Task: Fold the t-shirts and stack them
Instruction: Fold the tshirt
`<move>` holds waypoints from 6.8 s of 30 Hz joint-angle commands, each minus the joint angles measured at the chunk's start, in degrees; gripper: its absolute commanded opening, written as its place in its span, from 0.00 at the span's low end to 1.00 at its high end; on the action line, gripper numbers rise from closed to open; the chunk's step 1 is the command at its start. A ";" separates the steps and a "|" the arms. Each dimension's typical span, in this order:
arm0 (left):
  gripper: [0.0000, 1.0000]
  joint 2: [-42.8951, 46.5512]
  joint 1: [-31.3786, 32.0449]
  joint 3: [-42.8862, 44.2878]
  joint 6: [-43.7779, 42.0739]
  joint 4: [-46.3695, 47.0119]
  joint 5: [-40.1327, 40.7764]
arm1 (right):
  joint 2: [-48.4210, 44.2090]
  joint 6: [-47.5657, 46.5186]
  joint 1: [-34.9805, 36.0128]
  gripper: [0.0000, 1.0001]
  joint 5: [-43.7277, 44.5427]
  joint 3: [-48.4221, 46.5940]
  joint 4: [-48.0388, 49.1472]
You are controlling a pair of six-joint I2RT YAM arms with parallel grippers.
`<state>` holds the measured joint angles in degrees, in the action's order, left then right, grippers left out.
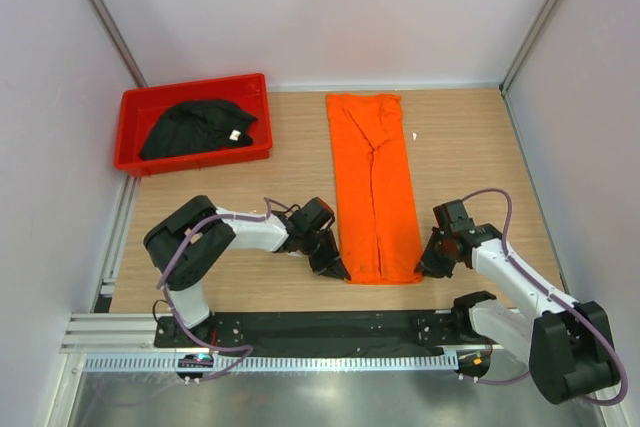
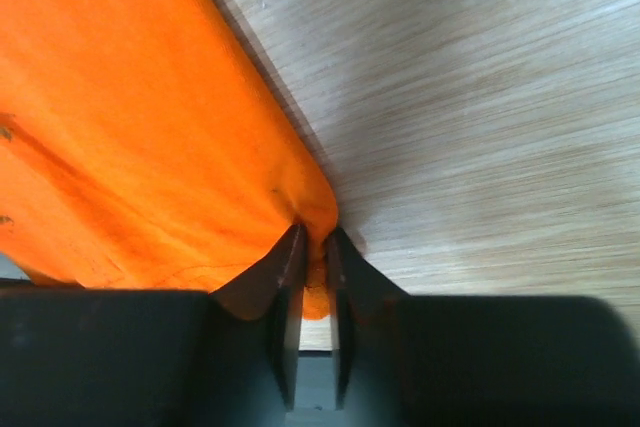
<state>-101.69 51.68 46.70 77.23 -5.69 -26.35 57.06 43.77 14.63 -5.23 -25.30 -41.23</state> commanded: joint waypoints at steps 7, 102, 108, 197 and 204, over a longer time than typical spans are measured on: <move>0.00 0.95 0.35 -1.44 -3.57 -3.26 2.88 | -6.77 2.72 0.22 0.01 -4.08 0.78 -1.57; 0.31 -19.85 -13.71 60.35 -35.22 -32.63 17.04 | 74.79 -26.28 1.89 0.46 14.39 -96.54 -0.42; 0.32 -25.48 -15.38 65.61 -35.13 -28.15 11.50 | 59.06 -26.36 1.45 0.48 12.44 -74.85 6.68; 0.52 29.93 -26.81 -10.07 -18.29 -13.18 -4.77 | 12.75 -6.61 -3.30 0.61 -19.37 -11.29 10.46; 0.52 31.90 -24.44 -20.76 2.82 4.10 -1.26 | -4.83 7.63 -0.22 0.59 -14.63 4.28 16.53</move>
<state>-72.05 26.00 26.48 67.09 -17.58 -27.83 59.11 42.78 14.00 -22.04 -24.08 -29.98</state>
